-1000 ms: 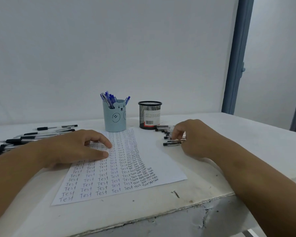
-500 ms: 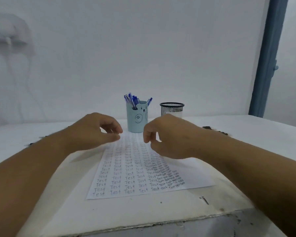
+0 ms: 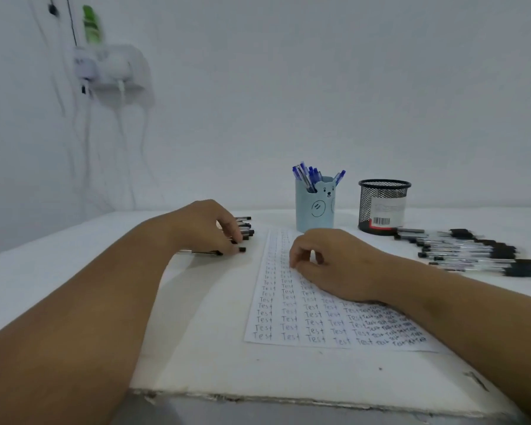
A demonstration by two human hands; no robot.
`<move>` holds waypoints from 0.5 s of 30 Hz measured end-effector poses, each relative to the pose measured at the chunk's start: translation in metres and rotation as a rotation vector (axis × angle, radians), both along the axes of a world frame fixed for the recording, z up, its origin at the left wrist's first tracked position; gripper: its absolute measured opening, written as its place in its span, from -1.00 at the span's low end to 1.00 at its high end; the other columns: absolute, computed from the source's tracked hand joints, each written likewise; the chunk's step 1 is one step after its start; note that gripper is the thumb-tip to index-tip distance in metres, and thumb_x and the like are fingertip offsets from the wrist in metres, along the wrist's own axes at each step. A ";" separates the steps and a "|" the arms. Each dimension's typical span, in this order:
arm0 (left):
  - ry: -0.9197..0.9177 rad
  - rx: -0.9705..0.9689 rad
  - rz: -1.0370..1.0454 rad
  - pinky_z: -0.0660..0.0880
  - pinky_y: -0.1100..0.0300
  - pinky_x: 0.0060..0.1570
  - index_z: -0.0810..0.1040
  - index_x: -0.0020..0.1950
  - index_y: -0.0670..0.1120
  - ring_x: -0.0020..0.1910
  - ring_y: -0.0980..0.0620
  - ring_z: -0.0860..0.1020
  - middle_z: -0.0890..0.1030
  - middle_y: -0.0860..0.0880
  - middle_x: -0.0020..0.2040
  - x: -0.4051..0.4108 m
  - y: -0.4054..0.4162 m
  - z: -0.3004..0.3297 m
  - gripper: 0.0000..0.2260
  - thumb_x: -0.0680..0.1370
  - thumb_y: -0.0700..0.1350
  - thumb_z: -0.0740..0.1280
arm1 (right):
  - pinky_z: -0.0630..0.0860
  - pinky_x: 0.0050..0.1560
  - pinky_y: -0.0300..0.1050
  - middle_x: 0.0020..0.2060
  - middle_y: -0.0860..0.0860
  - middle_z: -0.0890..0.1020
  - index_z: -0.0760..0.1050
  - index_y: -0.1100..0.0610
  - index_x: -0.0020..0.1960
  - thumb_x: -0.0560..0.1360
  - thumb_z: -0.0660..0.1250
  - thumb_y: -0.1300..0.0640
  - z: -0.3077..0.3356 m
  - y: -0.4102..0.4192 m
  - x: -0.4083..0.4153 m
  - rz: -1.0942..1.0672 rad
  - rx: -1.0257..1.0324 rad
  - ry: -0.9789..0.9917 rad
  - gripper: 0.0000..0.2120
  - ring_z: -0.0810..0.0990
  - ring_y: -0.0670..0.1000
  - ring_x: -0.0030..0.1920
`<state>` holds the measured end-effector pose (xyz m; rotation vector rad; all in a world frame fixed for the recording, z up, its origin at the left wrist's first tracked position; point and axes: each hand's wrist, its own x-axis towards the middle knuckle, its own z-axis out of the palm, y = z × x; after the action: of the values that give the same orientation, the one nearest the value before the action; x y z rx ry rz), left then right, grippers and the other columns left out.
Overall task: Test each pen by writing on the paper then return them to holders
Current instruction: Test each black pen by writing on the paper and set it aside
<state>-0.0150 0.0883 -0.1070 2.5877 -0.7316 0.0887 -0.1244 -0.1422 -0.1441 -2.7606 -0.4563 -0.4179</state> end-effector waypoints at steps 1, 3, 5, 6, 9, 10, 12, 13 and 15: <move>0.001 -0.006 -0.006 0.33 0.38 -0.36 0.73 -0.12 0.06 -0.44 0.35 0.47 0.52 0.34 -0.47 0.000 0.000 -0.001 -0.88 0.41 -0.14 0.56 | 0.34 -0.18 -0.47 -0.09 -0.22 0.55 0.60 -0.03 0.05 0.62 0.28 0.10 -0.001 0.000 0.001 0.000 0.004 0.003 -0.88 0.45 -0.37 -0.15; -0.003 -0.011 -0.009 0.31 0.45 -0.41 0.73 -0.15 0.05 -0.45 0.33 0.47 0.53 0.31 -0.46 0.001 -0.001 -0.003 -0.90 0.40 -0.13 0.57 | 0.34 -0.18 -0.47 -0.10 -0.22 0.55 0.60 -0.03 0.04 0.61 0.30 0.11 -0.001 0.000 0.001 -0.002 0.013 0.011 -0.89 0.43 -0.43 -0.14; -0.015 -0.009 -0.006 0.32 0.46 -0.39 0.74 -0.16 0.05 -0.43 0.34 0.47 0.57 0.26 -0.39 0.004 -0.002 -0.007 -0.92 0.41 -0.13 0.56 | 0.35 -0.18 -0.45 -0.10 -0.22 0.55 0.60 -0.04 0.04 0.61 0.30 0.11 -0.001 0.000 0.001 -0.005 0.029 0.015 -0.89 0.43 -0.45 -0.14; -0.020 -0.014 -0.004 0.34 0.45 -0.37 0.73 -0.16 0.05 -0.40 0.34 0.48 0.60 0.23 -0.31 0.006 -0.002 -0.009 -0.93 0.42 -0.12 0.55 | 0.35 -0.19 -0.45 -0.10 -0.23 0.55 0.60 -0.05 0.03 0.60 0.31 0.11 -0.002 0.000 0.002 -0.005 0.037 0.017 -0.89 0.43 -0.45 -0.14; -0.063 -0.021 -0.008 0.41 0.45 -0.26 0.73 -0.12 0.03 -0.17 0.26 0.55 0.62 0.14 -0.07 0.007 -0.004 -0.012 -0.98 0.48 -0.09 0.50 | 0.33 -0.17 -0.42 -0.08 -0.23 0.55 0.59 -0.07 0.02 0.60 0.31 0.10 -0.002 0.000 0.002 -0.006 0.050 0.024 -0.89 0.43 -0.45 -0.14; -0.099 -0.045 -0.010 0.44 0.39 -0.18 0.72 -0.10 0.01 -0.09 0.21 0.55 0.61 0.13 -0.03 0.006 -0.006 -0.012 -0.98 0.50 -0.09 0.48 | 0.33 -0.17 -0.43 -0.08 -0.23 0.55 0.59 -0.07 0.02 0.60 0.31 0.10 -0.002 0.000 0.002 -0.006 0.054 0.026 -0.89 0.43 -0.45 -0.14; -0.174 -0.204 -0.029 0.44 0.32 -0.15 0.66 -0.04 -0.03 -0.11 0.23 0.54 0.62 0.11 -0.02 0.002 -0.011 -0.010 -0.96 0.57 -0.10 0.41 | 0.32 -0.17 -0.45 -0.08 -0.24 0.55 0.59 -0.08 0.01 0.60 0.32 0.10 -0.001 0.000 0.001 -0.004 0.051 0.026 -0.90 0.43 -0.46 -0.14; -0.192 -0.348 -0.045 0.44 0.32 -0.19 0.62 0.00 -0.05 -0.20 0.27 0.54 0.64 0.10 -0.03 0.000 -0.015 -0.008 -0.94 0.61 -0.11 0.36 | 0.32 -0.17 -0.46 -0.08 -0.25 0.55 0.59 -0.08 0.01 0.60 0.32 0.09 -0.001 -0.001 0.001 -0.003 0.047 0.028 -0.90 0.43 -0.45 -0.13; -0.197 -0.688 -0.069 0.50 0.27 -0.16 0.50 0.08 -0.06 -0.23 0.25 0.59 0.68 0.06 -0.06 -0.005 -0.021 -0.001 -0.93 0.68 -0.12 0.22 | 0.33 -0.17 -0.46 -0.08 -0.24 0.55 0.59 -0.09 0.02 0.60 0.32 0.09 -0.001 -0.002 0.000 -0.002 0.043 0.032 -0.90 0.44 -0.44 -0.13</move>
<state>-0.0204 0.0671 -0.1084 1.9105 -0.7022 0.4891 -0.1245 -0.1439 -0.1451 -2.7218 -0.4317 -0.3796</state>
